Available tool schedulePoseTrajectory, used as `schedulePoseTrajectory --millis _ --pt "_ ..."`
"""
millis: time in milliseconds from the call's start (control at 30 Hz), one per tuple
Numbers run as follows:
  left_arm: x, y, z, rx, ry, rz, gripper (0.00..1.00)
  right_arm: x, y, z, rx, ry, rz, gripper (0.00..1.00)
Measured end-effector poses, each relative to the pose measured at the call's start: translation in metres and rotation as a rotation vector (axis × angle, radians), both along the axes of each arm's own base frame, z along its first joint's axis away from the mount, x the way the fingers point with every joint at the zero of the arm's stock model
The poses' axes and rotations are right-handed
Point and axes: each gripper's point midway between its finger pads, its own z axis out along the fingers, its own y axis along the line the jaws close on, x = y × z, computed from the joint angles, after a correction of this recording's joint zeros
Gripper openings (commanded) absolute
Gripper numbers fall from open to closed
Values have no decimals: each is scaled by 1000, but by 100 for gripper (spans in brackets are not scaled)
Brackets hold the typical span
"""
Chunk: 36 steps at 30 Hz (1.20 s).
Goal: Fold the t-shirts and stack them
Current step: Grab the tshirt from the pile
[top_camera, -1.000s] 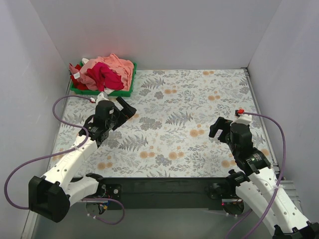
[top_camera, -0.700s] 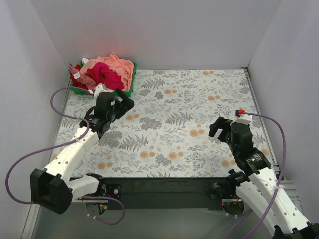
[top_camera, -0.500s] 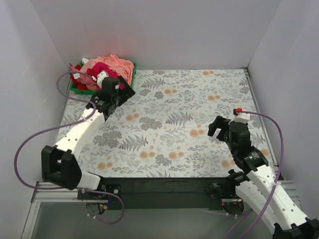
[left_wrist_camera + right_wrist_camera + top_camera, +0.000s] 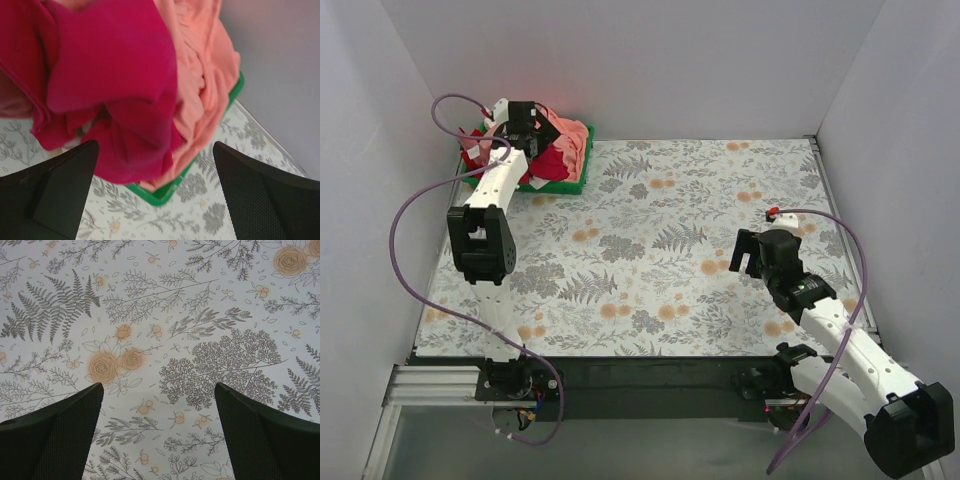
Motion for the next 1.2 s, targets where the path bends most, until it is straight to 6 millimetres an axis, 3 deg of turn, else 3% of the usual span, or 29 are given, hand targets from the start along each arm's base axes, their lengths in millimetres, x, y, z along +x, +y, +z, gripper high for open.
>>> schedulePoseTrajectory --millis 100,200,233,300,533,633,833,1000,1200 --pt "20 17 -16 39 29 44 93 5 1 -2 -18 14 1 98" --pt "37 24 -29 71 42 59 55 10 2 -6 -32 31 5 98" --pt "39 25 -33 81 50 58 24 11 3 -7 -37 38 6 98" --pt "41 26 -39 98 66 53 2 13 4 -11 -44 55 8 98" --pt "37 29 -31 125 67 51 0 15 8 -15 -45 78 23 97" --pt "34 31 -14 138 43 48 0 15 10 -12 -34 70 31 97" --pt "35 28 57 162 -103 5 0 14 10 14 7 -18 35 98" --pt "49 19 140 173 -322 -52 0 13 10 30 33 -76 33 98" --pt "55 -4 196 140 -503 -168 0 13 9 34 40 -91 28 98"
